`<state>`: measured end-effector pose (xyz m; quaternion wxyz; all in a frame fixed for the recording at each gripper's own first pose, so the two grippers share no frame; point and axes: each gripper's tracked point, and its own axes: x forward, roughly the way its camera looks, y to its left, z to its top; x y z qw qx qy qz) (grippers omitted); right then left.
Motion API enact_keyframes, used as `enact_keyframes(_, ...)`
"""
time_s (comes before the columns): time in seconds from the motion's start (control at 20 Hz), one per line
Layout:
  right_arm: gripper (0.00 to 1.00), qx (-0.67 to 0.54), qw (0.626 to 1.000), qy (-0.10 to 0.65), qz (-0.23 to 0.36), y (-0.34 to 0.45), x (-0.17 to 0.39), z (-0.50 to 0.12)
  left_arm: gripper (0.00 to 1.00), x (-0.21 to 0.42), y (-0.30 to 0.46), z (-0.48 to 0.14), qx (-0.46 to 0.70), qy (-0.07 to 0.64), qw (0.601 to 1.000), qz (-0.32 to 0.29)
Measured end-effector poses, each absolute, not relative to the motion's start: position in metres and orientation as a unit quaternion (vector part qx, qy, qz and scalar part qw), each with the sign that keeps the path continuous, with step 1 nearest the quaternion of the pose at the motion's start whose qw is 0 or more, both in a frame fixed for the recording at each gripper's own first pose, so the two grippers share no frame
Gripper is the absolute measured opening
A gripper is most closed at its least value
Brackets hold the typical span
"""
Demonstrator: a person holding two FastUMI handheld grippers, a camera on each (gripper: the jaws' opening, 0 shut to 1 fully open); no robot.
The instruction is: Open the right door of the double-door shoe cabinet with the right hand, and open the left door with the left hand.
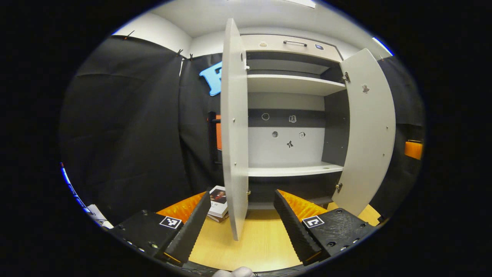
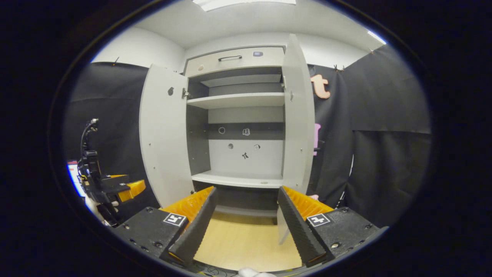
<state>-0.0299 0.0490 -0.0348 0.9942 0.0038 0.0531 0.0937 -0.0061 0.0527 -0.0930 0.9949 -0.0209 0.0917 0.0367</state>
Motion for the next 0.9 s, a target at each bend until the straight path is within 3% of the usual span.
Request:
enact_keyframes(0.35,0.99,0.016,0.998,0.025,0.057,0.005,-0.036,-0.010,1.00,-0.036,-0.014,-0.028,-0.018,0.056,0.998,0.004)
enact_keyframes(0.4,0.99,0.017,0.998,0.023,0.052,-0.001,-0.038,-0.009,0.97,-0.039,-0.021,-0.022,-0.018,0.051,0.999,0.000)
enact_keyframes(0.7,0.99,0.018,0.999,0.021,0.044,-0.015,-0.046,-0.008,1.00,-0.057,-0.032,-0.006,-0.002,0.041,0.999,0.004)
enact_keyframes(0.75,0.99,0.019,0.999,0.021,0.044,-0.016,-0.047,-0.009,0.96,-0.060,-0.035,-0.006,-0.006,0.043,0.999,0.002)
enact_keyframes(0.9,0.99,0.021,0.999,0.023,0.041,-0.020,-0.052,-0.009,0.96,-0.065,-0.036,-0.004,-0.002,0.042,0.999,0.004)
